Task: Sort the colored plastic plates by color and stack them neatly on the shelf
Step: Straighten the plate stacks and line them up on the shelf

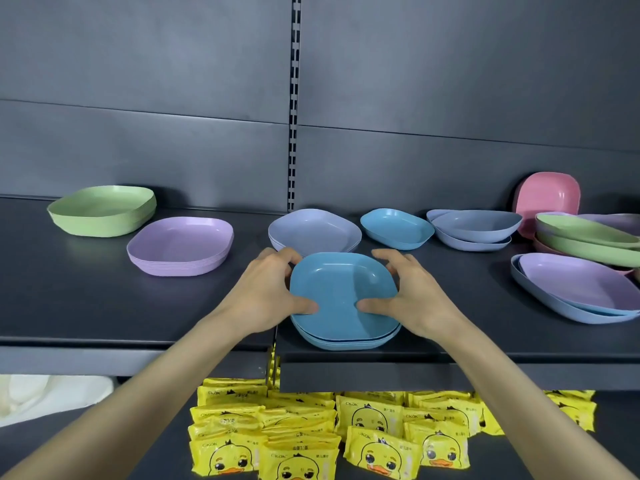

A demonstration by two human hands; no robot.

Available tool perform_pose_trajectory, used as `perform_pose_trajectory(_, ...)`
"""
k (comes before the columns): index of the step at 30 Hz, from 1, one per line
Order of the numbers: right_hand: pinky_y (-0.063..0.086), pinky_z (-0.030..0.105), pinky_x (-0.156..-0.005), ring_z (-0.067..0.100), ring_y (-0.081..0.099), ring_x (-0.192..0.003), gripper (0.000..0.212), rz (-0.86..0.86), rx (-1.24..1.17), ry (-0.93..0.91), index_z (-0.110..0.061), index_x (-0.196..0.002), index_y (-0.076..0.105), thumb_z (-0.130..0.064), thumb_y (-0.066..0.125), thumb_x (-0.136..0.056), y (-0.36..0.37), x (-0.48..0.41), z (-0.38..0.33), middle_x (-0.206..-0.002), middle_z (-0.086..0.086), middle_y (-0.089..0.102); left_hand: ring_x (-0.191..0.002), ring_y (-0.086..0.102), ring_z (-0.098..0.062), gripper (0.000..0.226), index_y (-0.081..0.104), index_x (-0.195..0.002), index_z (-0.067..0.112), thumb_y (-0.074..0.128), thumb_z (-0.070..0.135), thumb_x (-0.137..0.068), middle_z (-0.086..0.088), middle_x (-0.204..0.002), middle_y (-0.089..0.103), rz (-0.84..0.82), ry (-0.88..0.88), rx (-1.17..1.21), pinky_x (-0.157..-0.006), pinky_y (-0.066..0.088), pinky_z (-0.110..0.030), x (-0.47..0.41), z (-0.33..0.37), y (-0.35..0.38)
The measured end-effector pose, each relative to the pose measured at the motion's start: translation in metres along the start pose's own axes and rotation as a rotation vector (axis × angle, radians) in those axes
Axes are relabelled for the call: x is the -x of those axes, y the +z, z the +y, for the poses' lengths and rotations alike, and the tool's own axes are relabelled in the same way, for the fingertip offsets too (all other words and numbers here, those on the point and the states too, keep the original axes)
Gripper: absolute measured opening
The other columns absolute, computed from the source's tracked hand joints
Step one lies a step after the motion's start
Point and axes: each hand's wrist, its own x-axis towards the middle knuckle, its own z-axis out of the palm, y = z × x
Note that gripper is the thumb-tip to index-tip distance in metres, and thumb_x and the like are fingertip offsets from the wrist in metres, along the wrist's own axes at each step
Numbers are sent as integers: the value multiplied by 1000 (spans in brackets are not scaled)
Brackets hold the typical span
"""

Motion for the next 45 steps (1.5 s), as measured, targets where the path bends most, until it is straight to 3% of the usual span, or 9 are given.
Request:
perform_pose_trajectory(11,42,31,-97,12,46,-113,73,-90,5,-26,-32,-133,42,-34,80,-70,-1,-3,7,-120,-8,44,-65,65,-12,42,61,-97,19,83,25,-62,6,-86,69,-119,-28,11,-69,57,-35,-1,0,-2)
perform_pose_trajectory(17,45,40,-97,17,51,-111,68,-163,31,-19,-31,-128,44,-39,78,-70,-6,-7,7,-118,-2,54,-73,65,-9,38,63,-96,19,82,28,-64,7,-87,70,-146,-24,-25,-74,56,-34,-1,1,-4)
perform_pose_trajectory(23,45,36,-95,16,53,-106,63,-149,91,-35,-29,-128,46,-43,73,-74,-14,-8,3,-116,-1,56,-74,60,-13,29,67,-93,23,70,45,-74,7,-82,67,-92,89,-216,-73,52,-35,-3,3,-12)
perform_pose_trajectory(28,38,23,-91,10,49,-106,59,-138,214,-56,-22,-134,46,-42,67,-82,-35,-6,-1,-126,0,53,-91,50,-13,44,57,-117,17,64,44,-82,5,-111,58,-42,208,-322,-82,41,-26,-15,19,-22)
perform_pose_trajectory(31,35,21,-92,14,46,-117,57,-113,300,-60,-19,-135,45,-40,64,-85,-54,-11,1,-134,-1,49,-103,52,-14,44,56,-121,18,64,40,-84,5,-115,58,-55,302,-299,-89,39,-26,-29,39,-23)
perform_pose_trajectory(36,34,28,-80,23,47,-104,46,-17,461,-58,-19,-124,52,-40,63,-85,-96,-28,14,-103,-2,47,-116,46,-20,44,52,-125,21,59,41,-87,2,-119,55,-77,447,-457,-98,38,-35,-66,76,-15)
perform_pose_trajectory(40,37,31,-81,24,48,-109,38,43,506,-40,-18,-119,55,-36,62,-85,-133,-43,34,-111,4,52,-120,43,-22,46,48,-129,20,56,40,-89,-2,-125,52,-103,494,-558,-99,37,-37,-103,99,-1)
perform_pose_trajectory(45,35,28,-87,24,45,-117,47,38,556,-21,-18,-131,48,-35,59,-89,-171,-74,79,-128,6,49,-120,43,-20,47,45,-131,22,54,41,-90,0,-127,51,-117,461,-591,-99,38,-36,-150,118,33)
